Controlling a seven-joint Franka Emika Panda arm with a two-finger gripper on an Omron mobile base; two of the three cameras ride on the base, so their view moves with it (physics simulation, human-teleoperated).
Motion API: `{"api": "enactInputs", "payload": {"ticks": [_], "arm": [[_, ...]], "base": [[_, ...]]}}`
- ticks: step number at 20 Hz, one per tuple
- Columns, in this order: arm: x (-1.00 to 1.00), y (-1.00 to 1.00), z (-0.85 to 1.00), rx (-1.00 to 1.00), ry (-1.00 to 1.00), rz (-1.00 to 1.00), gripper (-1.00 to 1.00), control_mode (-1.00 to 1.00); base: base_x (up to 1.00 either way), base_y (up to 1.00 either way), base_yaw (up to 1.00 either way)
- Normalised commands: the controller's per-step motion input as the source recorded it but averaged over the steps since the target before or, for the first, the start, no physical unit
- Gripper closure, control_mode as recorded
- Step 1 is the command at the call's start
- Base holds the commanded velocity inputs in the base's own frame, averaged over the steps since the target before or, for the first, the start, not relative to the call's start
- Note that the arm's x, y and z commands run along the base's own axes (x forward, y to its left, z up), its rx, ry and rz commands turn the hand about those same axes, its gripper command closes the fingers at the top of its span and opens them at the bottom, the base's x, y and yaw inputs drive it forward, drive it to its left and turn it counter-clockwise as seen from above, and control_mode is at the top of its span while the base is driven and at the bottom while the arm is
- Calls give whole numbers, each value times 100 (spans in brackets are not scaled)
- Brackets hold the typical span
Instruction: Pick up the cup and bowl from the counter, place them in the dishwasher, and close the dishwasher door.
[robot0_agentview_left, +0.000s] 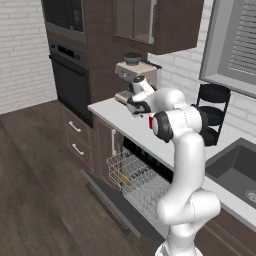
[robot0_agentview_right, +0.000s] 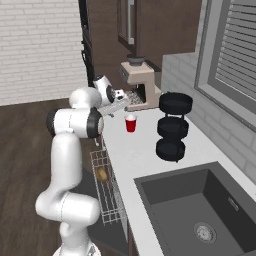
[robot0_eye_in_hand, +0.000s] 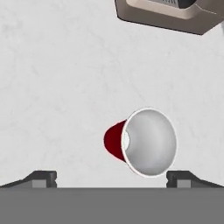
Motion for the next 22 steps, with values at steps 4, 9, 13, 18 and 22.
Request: {"api": "enactInputs", "payload": {"ticks": [4, 9, 13, 18, 22], "arm": [[42, -21, -15, 0, 6, 0, -100, -100], [23, -17, -16, 0, 5, 0, -100, -100], [1, -13, -18, 0, 4, 0, -100, -100], [-1, -10, -19, 0, 5, 0, -100, -100], [0, -5, -24, 0, 6, 0, -100, -100]], "base": [[0, 0, 0], [0, 0, 0], [0, 0, 0], [0, 0, 0], [0, 0, 0]]}}
